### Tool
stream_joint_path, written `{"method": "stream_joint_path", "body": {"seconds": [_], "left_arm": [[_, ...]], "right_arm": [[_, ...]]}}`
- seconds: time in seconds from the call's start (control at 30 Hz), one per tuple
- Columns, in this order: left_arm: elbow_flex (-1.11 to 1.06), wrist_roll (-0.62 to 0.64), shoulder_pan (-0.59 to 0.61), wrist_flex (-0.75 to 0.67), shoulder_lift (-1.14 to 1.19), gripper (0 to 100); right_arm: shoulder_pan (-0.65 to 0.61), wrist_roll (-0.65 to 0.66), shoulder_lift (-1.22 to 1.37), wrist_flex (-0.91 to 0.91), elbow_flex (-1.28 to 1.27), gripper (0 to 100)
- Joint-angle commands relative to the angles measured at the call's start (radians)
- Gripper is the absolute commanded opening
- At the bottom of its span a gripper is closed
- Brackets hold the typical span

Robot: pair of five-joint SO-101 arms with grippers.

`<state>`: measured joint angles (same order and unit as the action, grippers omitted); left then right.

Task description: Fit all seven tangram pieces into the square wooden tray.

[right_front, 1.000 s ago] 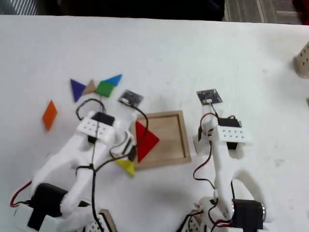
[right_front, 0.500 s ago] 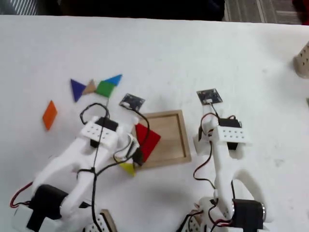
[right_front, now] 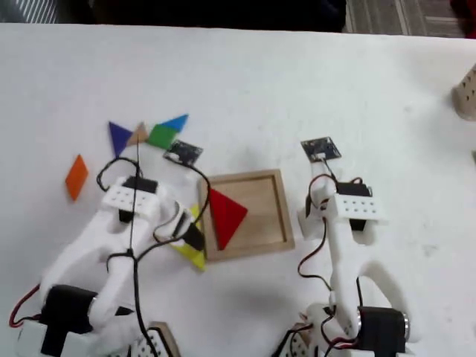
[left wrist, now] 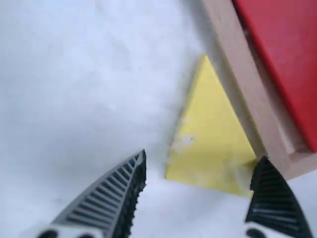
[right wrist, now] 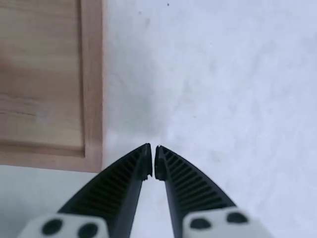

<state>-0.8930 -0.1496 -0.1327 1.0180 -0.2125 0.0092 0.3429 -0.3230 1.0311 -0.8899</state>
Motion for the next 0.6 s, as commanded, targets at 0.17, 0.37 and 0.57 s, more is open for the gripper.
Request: {"method": "stream_joint_path", "body": {"seconds": [0.17,0.37,0.57], "left_arm": [[0.012,-0.011,-0.047,-0.015,-0.010,33],[-0.037,0.183,-0.177,-0.041,-0.007,34],[-0.049,0.267,-0.113,-0.048,-0.008,34]], "right_arm": [[-0.041,0.017,-0.001,-0.015,-0.011,2.0],[-0.039,0.018,-0.010,-0.013,-0.011,2.0],[-0.039,0.018,-0.010,-0.010,-0.011,2.0]]}}
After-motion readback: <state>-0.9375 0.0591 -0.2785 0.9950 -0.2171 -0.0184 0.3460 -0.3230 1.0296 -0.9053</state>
